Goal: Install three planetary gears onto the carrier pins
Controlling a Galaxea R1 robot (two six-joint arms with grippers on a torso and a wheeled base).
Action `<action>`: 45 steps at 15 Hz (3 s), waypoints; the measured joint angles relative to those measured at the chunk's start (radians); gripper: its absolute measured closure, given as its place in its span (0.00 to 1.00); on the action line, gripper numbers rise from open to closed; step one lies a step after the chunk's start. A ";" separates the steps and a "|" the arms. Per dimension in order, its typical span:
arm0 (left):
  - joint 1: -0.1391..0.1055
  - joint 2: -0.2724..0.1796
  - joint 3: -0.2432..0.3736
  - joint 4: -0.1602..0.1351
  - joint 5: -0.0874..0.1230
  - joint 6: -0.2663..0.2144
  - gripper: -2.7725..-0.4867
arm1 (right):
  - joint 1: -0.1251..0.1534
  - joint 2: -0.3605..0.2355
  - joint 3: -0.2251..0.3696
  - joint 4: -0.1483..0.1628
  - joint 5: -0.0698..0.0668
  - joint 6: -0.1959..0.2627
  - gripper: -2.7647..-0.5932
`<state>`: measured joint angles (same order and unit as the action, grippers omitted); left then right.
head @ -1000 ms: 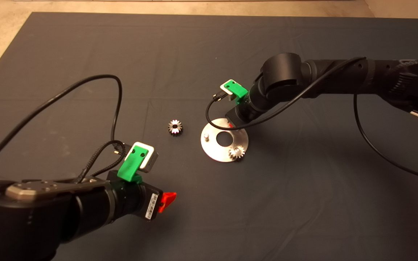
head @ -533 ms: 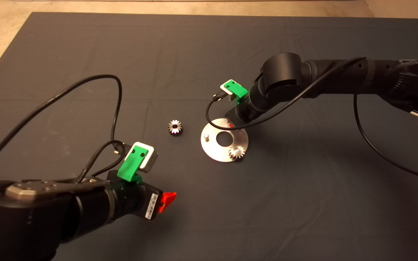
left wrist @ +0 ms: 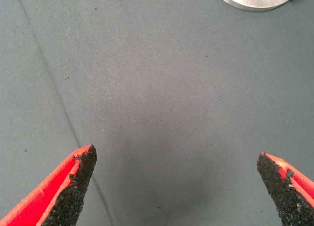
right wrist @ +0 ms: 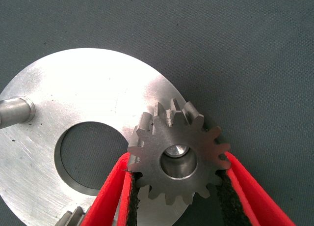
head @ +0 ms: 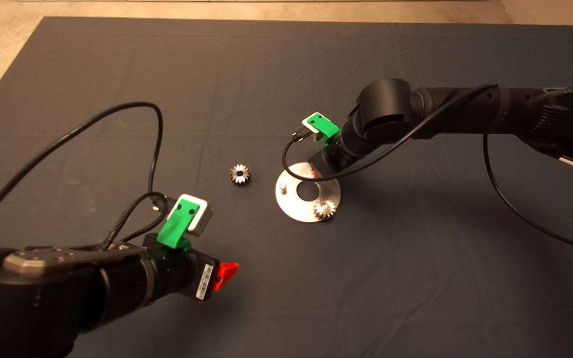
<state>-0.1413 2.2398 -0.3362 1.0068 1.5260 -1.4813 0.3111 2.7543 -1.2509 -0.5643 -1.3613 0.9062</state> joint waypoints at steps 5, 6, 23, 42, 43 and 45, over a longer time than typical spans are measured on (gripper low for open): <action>0.000 -0.002 0.000 0.000 0.000 0.000 0.18 | 0.000 0.000 -0.001 0.001 0.000 0.000 0.73; 0.000 -0.002 0.000 0.000 0.000 0.000 0.18 | -0.001 0.000 -0.003 0.001 0.001 0.000 0.73; 0.000 -0.007 0.000 0.001 0.000 0.001 0.18 | -0.003 -0.006 0.004 0.001 0.000 0.004 0.28; 0.008 -0.034 0.000 0.007 0.000 0.005 0.18 | 0.130 -0.420 0.493 0.006 -0.004 0.178 0.26; 0.008 -0.031 0.000 0.008 -0.001 0.005 0.18 | 0.132 -0.480 0.554 0.006 -0.021 0.188 0.26; 0.009 -0.028 0.000 0.007 0.000 0.005 0.18 | 0.120 -0.525 0.685 0.008 -0.049 0.214 0.26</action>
<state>-0.1328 2.2114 -0.3366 1.0140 1.5260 -1.4760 0.4315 2.2294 -0.5662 -0.5566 -1.4100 1.1198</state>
